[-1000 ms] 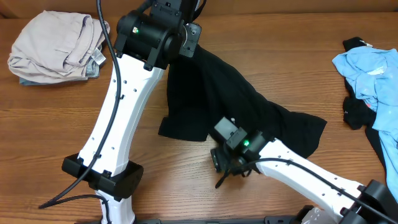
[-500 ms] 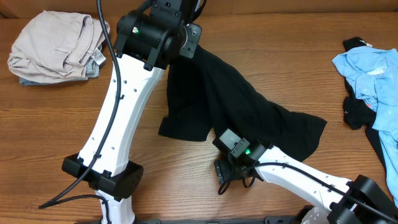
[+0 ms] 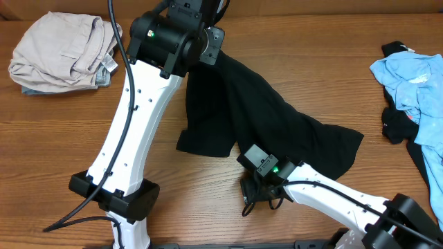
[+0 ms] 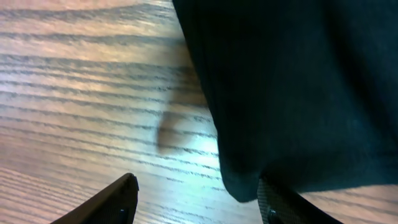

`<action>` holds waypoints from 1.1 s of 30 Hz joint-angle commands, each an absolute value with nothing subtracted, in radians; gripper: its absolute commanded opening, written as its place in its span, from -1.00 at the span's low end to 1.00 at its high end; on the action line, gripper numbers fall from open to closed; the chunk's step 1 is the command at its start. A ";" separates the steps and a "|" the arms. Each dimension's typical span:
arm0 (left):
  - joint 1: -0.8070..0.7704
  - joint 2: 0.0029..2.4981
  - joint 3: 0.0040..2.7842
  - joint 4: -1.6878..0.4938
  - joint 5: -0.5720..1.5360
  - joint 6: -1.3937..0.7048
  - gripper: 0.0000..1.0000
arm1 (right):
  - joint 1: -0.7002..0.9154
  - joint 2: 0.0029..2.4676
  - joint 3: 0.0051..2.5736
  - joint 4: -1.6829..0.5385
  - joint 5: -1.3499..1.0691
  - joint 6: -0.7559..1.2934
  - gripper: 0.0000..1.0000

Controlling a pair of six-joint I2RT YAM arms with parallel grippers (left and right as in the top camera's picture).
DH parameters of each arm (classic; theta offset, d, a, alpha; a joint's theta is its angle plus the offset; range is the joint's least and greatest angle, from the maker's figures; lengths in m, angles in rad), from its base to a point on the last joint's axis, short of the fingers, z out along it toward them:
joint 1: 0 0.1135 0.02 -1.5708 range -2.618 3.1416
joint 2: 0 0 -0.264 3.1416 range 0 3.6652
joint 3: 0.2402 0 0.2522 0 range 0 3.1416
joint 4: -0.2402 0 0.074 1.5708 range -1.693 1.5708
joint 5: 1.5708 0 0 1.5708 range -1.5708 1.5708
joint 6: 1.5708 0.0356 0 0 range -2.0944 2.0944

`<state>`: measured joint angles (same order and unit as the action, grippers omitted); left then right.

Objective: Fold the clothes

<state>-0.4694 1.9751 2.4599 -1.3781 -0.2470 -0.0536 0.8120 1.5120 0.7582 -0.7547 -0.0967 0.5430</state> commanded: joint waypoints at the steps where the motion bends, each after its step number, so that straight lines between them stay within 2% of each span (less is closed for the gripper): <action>1: -0.464 1.967 2.484 -1.380 -0.242 -0.067 -0.91 | 0.812 1.551 0.747 -0.742 -0.099 0.578 0.30; 6: -0.464 1.967 2.484 -1.380 -0.242 -0.067 -0.92 | 0.812 1.568 0.747 -0.734 -0.106 0.577 0.23; 8: -0.464 1.967 2.484 -1.381 -0.242 -0.067 -0.92 | 0.812 1.568 0.747 -0.735 -0.107 0.577 0.14; 10: -0.464 1.967 2.484 -1.382 -0.242 -0.068 -0.92 | 0.812 1.568 0.747 -0.736 -0.107 0.578 -0.07; 13: -0.464 1.967 2.484 -1.386 -0.242 -0.067 -0.92 | 0.812 1.568 0.747 -0.738 -0.106 0.577 -0.12; 16: -0.464 1.967 2.484 -1.392 -0.242 -0.067 -0.92 | 0.812 1.568 0.747 -0.742 -0.106 0.577 -0.37; 20: -0.464 1.967 2.484 -1.402 -0.243 -0.067 -0.92 | 0.812 1.568 0.748 -0.752 -0.106 0.577 -0.91; 33: -0.462 1.967 2.484 -1.435 -0.274 -0.068 -0.92 | 0.780 1.565 0.887 -0.871 -0.097 0.569 -0.92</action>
<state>-0.4694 1.9751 2.4599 -1.4284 -0.2478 -0.0536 0.7963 1.5646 0.8188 -0.8608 -0.1040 0.5758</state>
